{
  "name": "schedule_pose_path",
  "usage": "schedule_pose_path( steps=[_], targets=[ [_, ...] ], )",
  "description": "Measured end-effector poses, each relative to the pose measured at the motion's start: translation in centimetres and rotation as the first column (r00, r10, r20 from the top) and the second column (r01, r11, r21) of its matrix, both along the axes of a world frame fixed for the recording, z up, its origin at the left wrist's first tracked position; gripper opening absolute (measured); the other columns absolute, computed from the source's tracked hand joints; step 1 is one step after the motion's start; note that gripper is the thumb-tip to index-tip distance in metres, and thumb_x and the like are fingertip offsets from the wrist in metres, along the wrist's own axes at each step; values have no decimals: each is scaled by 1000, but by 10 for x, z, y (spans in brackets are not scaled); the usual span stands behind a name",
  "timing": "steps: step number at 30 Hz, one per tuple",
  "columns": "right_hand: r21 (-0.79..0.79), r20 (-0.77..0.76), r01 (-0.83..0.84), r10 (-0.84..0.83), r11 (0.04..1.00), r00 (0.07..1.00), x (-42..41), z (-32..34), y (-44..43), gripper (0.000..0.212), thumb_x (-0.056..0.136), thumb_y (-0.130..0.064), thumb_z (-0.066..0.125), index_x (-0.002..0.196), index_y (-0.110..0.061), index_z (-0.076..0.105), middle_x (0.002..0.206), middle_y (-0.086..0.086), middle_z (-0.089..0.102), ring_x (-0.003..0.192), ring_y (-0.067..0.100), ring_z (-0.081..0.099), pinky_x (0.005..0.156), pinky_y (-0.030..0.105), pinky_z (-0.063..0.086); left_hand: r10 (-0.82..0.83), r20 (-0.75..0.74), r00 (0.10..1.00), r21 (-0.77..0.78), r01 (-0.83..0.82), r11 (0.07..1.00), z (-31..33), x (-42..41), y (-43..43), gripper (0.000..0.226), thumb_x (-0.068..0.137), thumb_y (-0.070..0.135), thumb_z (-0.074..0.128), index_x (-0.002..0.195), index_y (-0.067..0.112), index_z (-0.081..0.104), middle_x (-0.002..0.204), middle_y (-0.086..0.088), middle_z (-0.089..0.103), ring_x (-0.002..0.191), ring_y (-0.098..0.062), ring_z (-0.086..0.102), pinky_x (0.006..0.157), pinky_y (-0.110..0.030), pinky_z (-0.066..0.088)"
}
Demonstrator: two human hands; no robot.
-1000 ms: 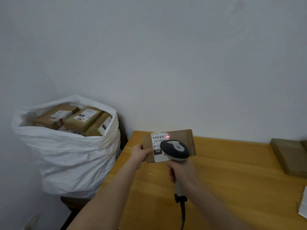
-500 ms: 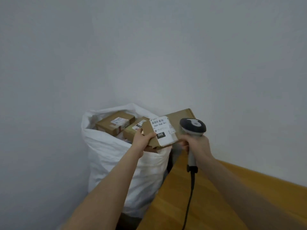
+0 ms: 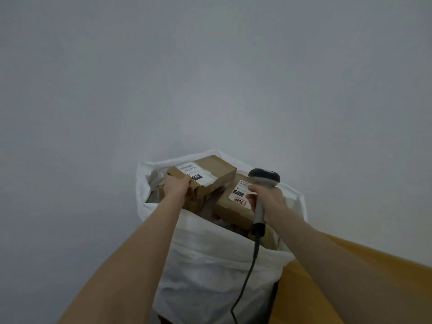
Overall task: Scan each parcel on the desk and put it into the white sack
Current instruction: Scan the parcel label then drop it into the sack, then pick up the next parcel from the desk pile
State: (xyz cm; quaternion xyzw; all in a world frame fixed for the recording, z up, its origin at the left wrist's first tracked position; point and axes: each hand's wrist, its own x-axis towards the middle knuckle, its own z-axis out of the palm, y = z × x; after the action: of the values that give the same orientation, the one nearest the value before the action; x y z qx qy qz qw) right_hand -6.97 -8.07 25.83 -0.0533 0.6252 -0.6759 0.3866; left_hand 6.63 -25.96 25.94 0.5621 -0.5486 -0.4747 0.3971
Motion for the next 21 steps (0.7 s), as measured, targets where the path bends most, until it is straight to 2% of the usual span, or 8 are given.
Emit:
schedule_pose_path(
  steps=[3,5,7,9,12,14,17,21],
  targets=[
    [21,19,20,-20,1000,1000,-2,-5,-6,16,88,-11,67,98,-1,61,73,11,66,53,13,55,56,23,47,-32,152,988,37,27,999,-10,-2,-24,51,72,18,70,118,2,58,118,-16,64,105,-31,60,89,-41,53],
    [25,35,33,-34,999,999,-2,-5,-4,13,89,-11,66,93,-1,59,71,12,65,53,14,55,57,24,48,-7,328,945,15,2,1000,-3,-4,-23,69,67,29,70,127,3,50,128,-18,55,116,-33,53,96,-43,48],
    [10,52,46,-46,999,998,-1,-6,-1,11,89,-10,65,89,-1,59,67,11,64,53,14,55,57,25,48,46,540,840,-102,11,995,14,-4,-8,77,79,30,64,143,5,30,145,-20,33,133,-34,35,107,-44,36],
    [-21,70,56,-54,998,996,-2,-5,5,10,88,-9,66,88,-1,60,60,9,63,49,14,55,53,26,47,69,624,778,-276,137,951,27,-11,5,71,89,26,57,148,8,21,152,-19,17,141,-33,19,113,-43,27],
    [-61,93,123,-118,990,989,-6,-2,24,9,85,-7,66,81,-4,59,55,7,56,47,16,51,48,27,44,-6,635,773,-434,363,824,36,-46,22,56,90,17,53,143,13,34,151,-15,21,140,-30,21,109,-43,32],
    [-62,87,183,-177,981,980,-13,-3,43,16,85,-6,63,72,-7,53,53,7,50,47,18,46,51,28,41,-110,679,726,-440,523,730,36,-77,46,52,89,16,53,139,14,40,148,-13,25,135,-29,29,104,-41,35],
    [-52,129,305,-297,951,946,-25,-9,88,8,88,-7,63,84,-6,56,56,8,52,45,16,46,49,27,42,-245,766,594,-403,742,536,25,-121,100,51,90,16,53,139,13,41,147,-13,25,132,-29,33,100,-38,38],
    [-31,187,477,-464,878,866,-45,-27,168,5,89,-7,61,91,-7,57,57,7,54,46,15,46,48,27,41,-357,855,377,-264,908,326,-3,-172,185,48,92,16,52,139,15,41,149,-11,23,133,-26,32,101,-37,38]
  ],
)
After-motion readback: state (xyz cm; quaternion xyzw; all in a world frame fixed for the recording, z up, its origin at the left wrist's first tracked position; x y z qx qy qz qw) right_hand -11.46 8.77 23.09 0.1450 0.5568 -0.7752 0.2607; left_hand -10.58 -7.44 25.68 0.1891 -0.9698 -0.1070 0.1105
